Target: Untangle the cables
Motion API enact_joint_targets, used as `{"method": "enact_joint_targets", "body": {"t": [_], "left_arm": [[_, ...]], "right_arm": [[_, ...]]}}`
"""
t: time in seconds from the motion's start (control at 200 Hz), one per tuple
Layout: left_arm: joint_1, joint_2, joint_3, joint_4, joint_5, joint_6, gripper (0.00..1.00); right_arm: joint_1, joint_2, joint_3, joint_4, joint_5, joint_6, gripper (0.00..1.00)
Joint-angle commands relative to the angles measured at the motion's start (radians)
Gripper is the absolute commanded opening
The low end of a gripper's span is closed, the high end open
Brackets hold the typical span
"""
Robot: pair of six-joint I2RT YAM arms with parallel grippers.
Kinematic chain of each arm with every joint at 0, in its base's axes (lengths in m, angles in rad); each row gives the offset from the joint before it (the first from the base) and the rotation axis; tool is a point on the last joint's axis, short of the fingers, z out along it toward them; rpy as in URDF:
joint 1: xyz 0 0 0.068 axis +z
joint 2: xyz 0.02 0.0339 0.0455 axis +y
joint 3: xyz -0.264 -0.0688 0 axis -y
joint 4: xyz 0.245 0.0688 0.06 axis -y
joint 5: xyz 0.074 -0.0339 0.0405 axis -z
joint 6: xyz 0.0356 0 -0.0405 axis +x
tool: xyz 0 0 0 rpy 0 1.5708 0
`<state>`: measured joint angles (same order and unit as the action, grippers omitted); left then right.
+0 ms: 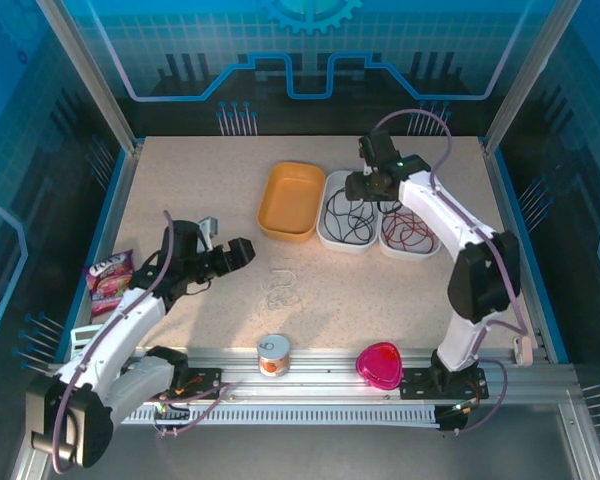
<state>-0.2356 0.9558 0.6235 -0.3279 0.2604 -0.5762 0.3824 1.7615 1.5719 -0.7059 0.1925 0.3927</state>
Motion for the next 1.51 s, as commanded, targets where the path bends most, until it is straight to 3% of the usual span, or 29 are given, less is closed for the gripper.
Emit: {"method": "enact_joint_targets", "body": {"t": [0.0,0.065,0.115,0.215,0.505,0.72,1.021,1.271,1.501], "left_arm": [[-0.058,0.034,0.006,-0.021,-0.018,0.052,0.89],[-0.095,0.063,0.013,-0.030,-0.039,0.061,0.84],[-0.121,0.083,0.016,-0.035,-0.050,0.064,0.82],[-0.159,0.126,0.016,-0.027,-0.062,0.061,0.76],[-0.217,0.233,0.027,0.009,-0.092,0.070,0.40],[-0.220,0.284,0.015,0.044,-0.083,0.058,0.26],[-0.224,0.336,-0.007,0.134,-0.060,0.018,0.20],[-0.226,0.352,-0.010,0.141,-0.064,0.017,0.10],[-0.225,0.353,-0.007,0.130,-0.074,0.019,0.01]], "right_arm": [[0.032,-0.090,-0.117,0.102,-0.071,0.008,0.72],[0.053,-0.147,-0.187,0.147,-0.085,0.012,0.83],[0.072,-0.185,-0.234,0.170,-0.083,0.017,1.00],[0.114,-0.248,-0.312,0.200,-0.064,0.039,1.00],[0.297,-0.319,-0.475,0.252,-0.043,0.122,1.00],[0.425,-0.288,-0.522,0.332,-0.120,0.159,1.00],[0.455,-0.168,-0.530,0.468,-0.281,0.202,0.64],[0.468,-0.012,-0.470,0.473,-0.316,0.208,0.54],[0.482,0.038,-0.437,0.493,-0.312,0.203,0.49]]}}
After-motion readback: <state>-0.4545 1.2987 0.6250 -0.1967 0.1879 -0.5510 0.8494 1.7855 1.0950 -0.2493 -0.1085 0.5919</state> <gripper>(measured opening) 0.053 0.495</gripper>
